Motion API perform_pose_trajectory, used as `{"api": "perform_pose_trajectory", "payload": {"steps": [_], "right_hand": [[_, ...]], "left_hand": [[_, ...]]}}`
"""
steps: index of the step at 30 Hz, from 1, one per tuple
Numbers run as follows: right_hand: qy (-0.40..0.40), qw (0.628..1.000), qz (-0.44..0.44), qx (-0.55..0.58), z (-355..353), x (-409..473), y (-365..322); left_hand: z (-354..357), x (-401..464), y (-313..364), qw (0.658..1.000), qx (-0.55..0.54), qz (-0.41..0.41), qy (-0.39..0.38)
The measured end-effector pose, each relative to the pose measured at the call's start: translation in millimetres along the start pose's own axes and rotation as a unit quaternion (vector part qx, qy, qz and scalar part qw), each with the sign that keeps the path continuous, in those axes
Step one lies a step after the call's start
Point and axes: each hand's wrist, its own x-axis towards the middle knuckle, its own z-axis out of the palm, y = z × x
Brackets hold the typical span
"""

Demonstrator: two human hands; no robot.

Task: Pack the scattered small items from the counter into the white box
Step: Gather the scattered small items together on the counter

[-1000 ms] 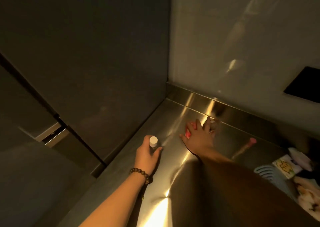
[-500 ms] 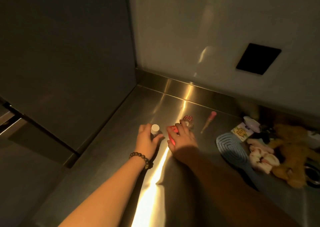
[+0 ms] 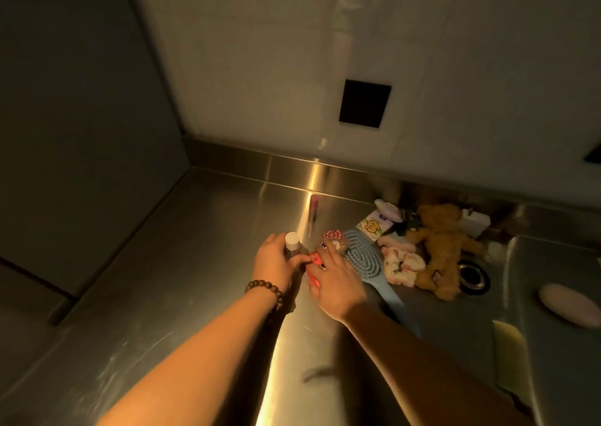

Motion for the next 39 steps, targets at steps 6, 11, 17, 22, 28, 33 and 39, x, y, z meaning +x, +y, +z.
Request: {"api": "perform_pose_trajectory", "payload": {"steps": [6, 11, 17, 22, 28, 33, 39], "right_hand": [[-0.013, 0.997, 0.072, 0.003, -5, 7, 45], [-0.021, 0.995, 0.093, 0.011, -11, 26, 76], [-0.032, 0.993, 0.11, 0.018, -19, 64, 106], [-0.055, 0.994, 0.093, 0.026, -25, 87, 135], [-0.041, 0.993, 0.097, 0.047, -25, 84, 138], [-0.017, 0.989, 0.117, 0.084, -41, 78, 127], [0.041, 0.984, 0.1, 0.141, -57, 68, 105]], "left_hand": [[25, 20, 13, 0.999, -0.007, -0.018, -0.025], [54, 43, 23, 0.997, -0.044, -0.044, -0.042], [95, 77, 36, 0.996, -0.018, -0.043, -0.073], [110, 107, 44, 0.996, -0.021, -0.019, -0.087], [113, 109, 45, 0.995, -0.047, -0.017, -0.085], [103, 91, 42, 0.993, -0.062, -0.037, -0.089], [83, 67, 39, 0.998, -0.011, -0.046, -0.038]]}}
